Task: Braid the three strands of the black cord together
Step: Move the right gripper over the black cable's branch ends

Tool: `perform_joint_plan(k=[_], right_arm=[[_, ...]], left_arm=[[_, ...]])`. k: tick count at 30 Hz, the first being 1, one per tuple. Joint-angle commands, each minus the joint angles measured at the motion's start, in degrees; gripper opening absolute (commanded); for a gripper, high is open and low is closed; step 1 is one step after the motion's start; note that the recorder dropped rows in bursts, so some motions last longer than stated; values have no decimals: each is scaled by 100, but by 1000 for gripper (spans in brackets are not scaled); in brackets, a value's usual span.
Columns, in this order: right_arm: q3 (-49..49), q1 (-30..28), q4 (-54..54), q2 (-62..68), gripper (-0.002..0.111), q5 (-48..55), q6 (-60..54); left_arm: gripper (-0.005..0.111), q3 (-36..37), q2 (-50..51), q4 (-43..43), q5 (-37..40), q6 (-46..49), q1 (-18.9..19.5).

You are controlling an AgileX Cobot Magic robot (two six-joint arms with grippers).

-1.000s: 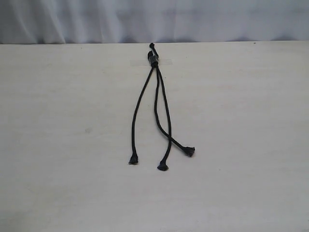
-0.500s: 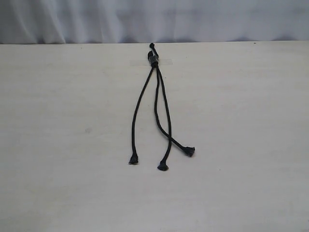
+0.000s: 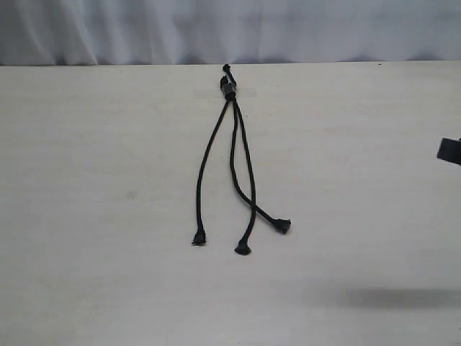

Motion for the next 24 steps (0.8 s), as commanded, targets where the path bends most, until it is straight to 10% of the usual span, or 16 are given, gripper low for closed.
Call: perform_joint_plan(k=[1,7,24], right_arm=[[-653,-14,127,1036,4,916,-561],[-1848,197,107,2088,4,2532,-943],[-3087,2676,107,4015,5,2559,-1072]], left_arm=[[0,16,-19,-638,-113,-230,-48],[0,-759,548,-618,923,-200,-48],[0,-3240,5150,-194,4899,-187,352]])
